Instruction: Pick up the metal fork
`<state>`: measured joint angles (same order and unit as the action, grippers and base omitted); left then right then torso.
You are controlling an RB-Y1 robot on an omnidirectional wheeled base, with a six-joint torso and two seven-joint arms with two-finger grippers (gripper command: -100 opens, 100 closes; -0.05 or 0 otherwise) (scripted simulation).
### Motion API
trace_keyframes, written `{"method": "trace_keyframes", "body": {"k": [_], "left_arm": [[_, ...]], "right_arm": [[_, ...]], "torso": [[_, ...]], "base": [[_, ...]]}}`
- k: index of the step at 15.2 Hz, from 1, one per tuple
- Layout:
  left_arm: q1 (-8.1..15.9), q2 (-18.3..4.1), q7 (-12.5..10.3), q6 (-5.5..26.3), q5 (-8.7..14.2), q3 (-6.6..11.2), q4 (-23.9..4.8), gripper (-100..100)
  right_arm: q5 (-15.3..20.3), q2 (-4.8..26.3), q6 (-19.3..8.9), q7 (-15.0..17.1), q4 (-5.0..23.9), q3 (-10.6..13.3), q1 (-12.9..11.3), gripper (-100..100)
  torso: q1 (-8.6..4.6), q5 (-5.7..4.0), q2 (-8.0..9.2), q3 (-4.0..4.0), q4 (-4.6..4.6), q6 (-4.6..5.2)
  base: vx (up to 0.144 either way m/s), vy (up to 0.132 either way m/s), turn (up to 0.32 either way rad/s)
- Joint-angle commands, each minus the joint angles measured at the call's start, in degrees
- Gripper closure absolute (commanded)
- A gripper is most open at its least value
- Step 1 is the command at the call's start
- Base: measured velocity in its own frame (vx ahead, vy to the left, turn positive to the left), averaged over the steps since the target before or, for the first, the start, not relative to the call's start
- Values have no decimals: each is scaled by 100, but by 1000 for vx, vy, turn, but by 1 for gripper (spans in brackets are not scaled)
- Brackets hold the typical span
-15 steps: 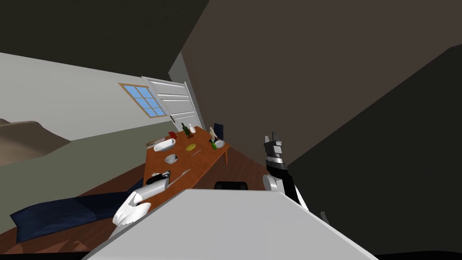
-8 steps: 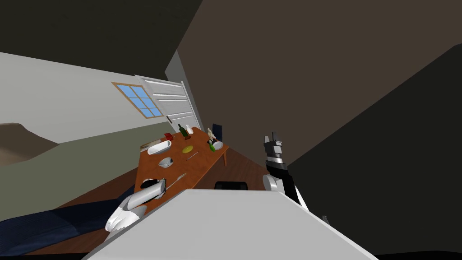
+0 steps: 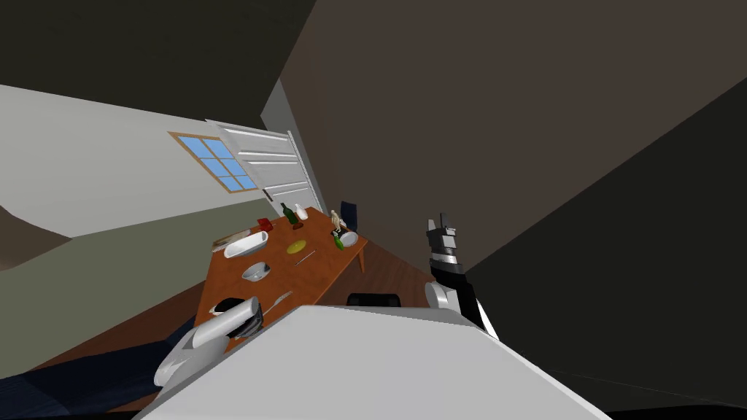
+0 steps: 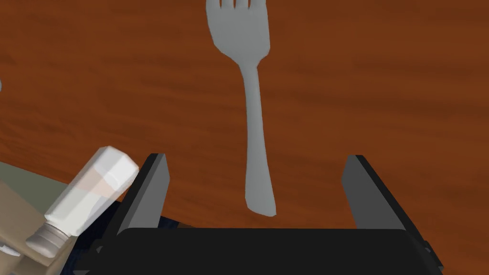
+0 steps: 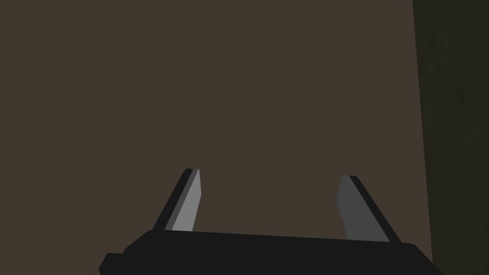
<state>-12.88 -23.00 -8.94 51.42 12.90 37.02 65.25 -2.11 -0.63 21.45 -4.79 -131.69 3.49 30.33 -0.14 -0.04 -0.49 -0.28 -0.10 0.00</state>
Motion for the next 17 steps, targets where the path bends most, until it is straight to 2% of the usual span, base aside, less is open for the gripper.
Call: {"method": "trace_keyframes", "body": {"k": [1,2,3,8,9,10,14,15,17], "left_arm": [[4,-72,-108,163,102,82,-93,-100],[0,-44,-37,68,63,44,-58,-100],[62,-27,-92,-57,36,18,-236,-100],[189,20,-167,-366,-38,-53,-584,-100],[144,6,-135,-273,-6,-31,-486,-100],[149,10,-142,-301,-11,-35,-502,100],[146,13,-149,-294,-9,-32,-505,100],[83,-19,-104,-109,24,6,-294,100],[41,-35,-79,-6,49,30,-178,100]], "right_arm": [[0,0,0,0,0,0,0,0],[0,0,0,0,0,0,0,0],[0,0,0,0,0,0,0,0],[0,1,0,0,0,-1,-2,0],[0,1,0,0,0,-1,-2,0],[0,1,0,0,0,-1,-2,0],[0,0,0,0,0,0,-2,0],[0,0,0,0,0,0,-2,0],[0,0,0,0,0,0,-1,0]], "torso": [[0,0,0,0,0,0],[-1,0,1,0,0,0],[1,0,12,6,2,0],[34,8,60,33,12,-1],[34,8,61,34,13,-1],[29,7,59,34,13,-1],[19,5,52,30,12,3],[20,6,52,30,12,3],[-1,0,43,25,10,2]], "base": [[111,-32,-15],[62,-18,-1],[16,11,-8],[-26,53,-15],[-16,31,-8],[-6,12,-2],[-1,1,1],[20,-28,14],[28,-72,23]]}}
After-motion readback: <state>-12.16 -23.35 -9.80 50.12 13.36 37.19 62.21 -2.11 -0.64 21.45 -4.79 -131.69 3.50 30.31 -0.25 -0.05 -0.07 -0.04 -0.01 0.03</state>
